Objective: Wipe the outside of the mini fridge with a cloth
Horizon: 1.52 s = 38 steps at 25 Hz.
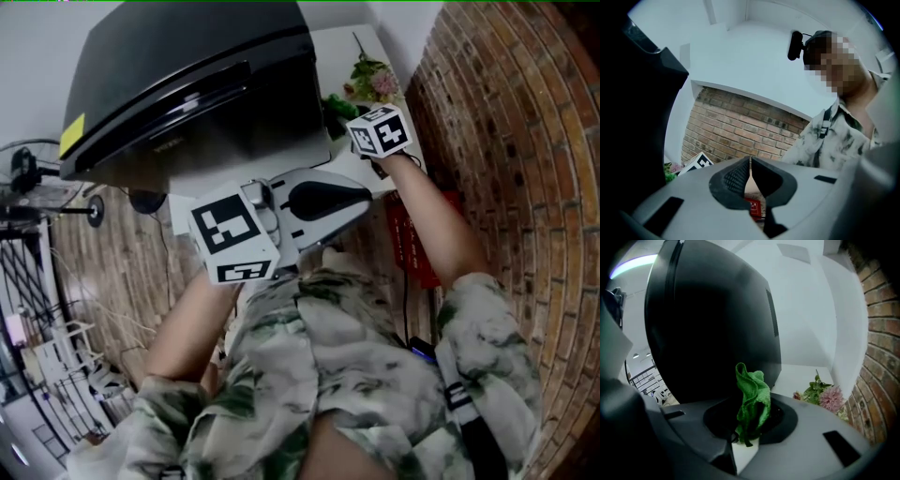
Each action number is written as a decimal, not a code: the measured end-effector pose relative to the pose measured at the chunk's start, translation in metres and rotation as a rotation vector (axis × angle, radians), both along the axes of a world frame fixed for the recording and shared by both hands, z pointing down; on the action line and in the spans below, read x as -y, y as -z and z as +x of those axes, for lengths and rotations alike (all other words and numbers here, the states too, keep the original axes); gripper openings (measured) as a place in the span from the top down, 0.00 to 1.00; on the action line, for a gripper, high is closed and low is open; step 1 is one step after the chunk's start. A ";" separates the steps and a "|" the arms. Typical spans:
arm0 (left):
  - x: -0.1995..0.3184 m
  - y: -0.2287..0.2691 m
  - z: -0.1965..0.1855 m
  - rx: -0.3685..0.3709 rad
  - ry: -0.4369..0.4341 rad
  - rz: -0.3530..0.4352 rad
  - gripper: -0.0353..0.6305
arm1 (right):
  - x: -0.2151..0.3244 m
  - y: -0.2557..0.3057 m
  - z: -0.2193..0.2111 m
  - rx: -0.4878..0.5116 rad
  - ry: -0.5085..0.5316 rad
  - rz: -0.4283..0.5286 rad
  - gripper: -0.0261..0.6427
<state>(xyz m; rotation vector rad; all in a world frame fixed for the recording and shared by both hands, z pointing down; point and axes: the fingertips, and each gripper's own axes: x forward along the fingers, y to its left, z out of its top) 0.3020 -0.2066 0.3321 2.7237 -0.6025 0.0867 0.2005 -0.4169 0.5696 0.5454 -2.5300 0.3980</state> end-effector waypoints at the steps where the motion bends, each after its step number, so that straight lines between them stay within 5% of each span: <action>1: -0.004 0.001 -0.003 -0.002 0.000 0.005 0.90 | -0.003 0.010 0.003 0.010 -0.006 0.006 0.82; 11: -0.070 0.025 -0.050 -0.028 -0.045 0.069 0.90 | -0.049 0.142 0.040 0.051 -0.120 0.156 0.82; 19: -0.147 0.043 -0.129 -0.030 -0.043 0.095 0.90 | -0.131 0.253 0.033 0.088 -0.228 0.295 0.82; 26: -0.208 0.047 -0.190 -0.028 -0.037 0.110 0.90 | -0.222 0.296 -0.026 0.132 -0.217 0.360 0.82; 38: -0.286 0.039 -0.270 -0.031 0.001 0.096 0.90 | -0.344 0.290 -0.170 0.211 -0.071 0.317 0.82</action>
